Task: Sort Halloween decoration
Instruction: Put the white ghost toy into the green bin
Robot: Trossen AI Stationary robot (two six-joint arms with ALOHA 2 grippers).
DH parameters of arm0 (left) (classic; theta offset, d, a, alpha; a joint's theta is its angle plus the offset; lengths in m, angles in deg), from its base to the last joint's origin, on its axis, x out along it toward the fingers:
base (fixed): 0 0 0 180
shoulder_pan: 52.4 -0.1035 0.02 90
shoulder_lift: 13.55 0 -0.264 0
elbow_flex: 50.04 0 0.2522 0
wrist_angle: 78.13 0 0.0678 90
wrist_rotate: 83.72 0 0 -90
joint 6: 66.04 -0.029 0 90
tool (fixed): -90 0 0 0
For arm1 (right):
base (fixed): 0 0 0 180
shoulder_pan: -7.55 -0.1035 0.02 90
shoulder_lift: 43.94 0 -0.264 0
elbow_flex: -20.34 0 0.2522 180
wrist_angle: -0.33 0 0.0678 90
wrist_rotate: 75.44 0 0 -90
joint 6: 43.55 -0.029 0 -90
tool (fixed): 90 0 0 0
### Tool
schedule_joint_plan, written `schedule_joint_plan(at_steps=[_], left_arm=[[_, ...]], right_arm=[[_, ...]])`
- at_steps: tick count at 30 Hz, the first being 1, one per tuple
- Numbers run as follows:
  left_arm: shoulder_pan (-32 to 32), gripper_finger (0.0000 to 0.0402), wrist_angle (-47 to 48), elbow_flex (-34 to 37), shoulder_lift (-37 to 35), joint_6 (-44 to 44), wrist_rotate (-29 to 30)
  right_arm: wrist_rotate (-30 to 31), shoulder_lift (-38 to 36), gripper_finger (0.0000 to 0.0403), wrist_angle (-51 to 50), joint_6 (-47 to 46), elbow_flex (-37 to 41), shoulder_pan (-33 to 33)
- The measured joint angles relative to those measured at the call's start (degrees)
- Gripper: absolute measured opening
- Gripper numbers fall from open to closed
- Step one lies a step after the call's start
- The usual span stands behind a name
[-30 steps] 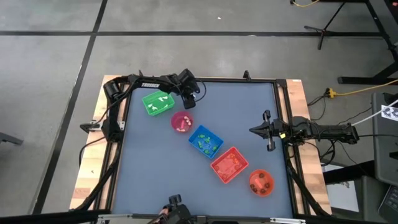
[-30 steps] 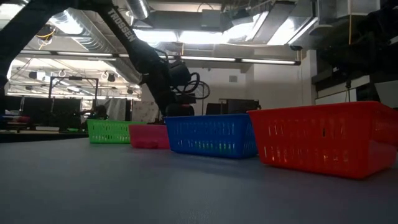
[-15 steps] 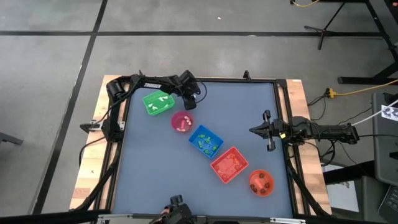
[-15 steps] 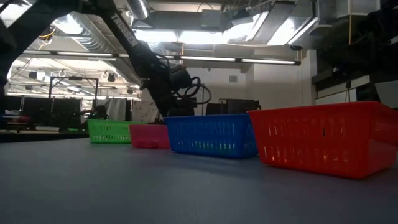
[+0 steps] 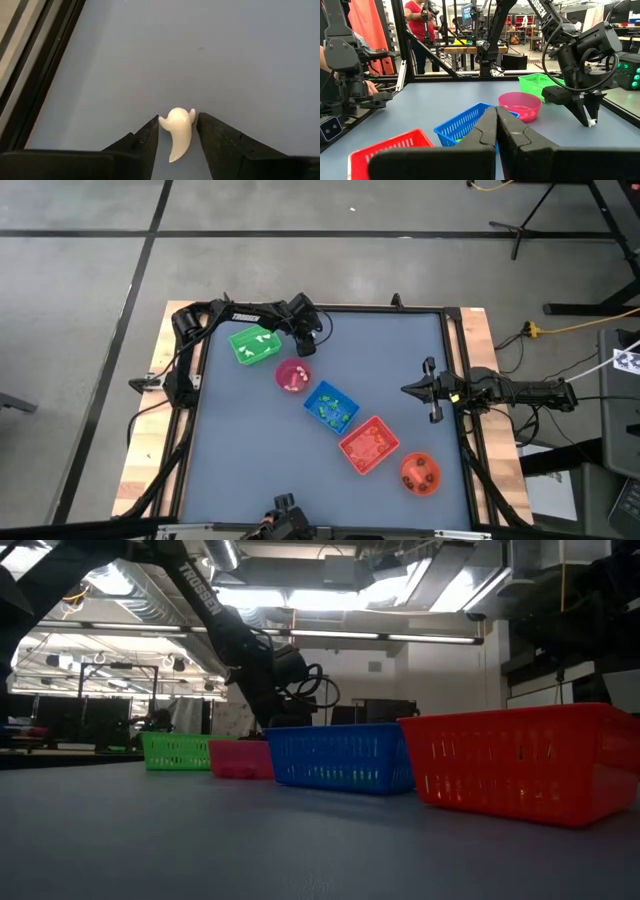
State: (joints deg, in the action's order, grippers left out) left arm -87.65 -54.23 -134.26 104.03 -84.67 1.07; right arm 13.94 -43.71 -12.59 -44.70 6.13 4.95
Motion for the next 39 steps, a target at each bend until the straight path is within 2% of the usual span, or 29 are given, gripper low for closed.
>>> schedule_joint_plan(at_steps=[11, 39], left_arm=[[0.22, 0.0095, 0.07, 0.04, 0.07, -0.02, -0.20], [0.22, 0.0091, 0.09, 0.11, 0.11, -0.06, -0.09]], right_arm=[[0.00, 0.00, 0.0003, 0.00, 0.00, 0.01, -0.01], [0.00, 0.00, 0.0003, 0.02, -0.01, 0.02, 0.01]])
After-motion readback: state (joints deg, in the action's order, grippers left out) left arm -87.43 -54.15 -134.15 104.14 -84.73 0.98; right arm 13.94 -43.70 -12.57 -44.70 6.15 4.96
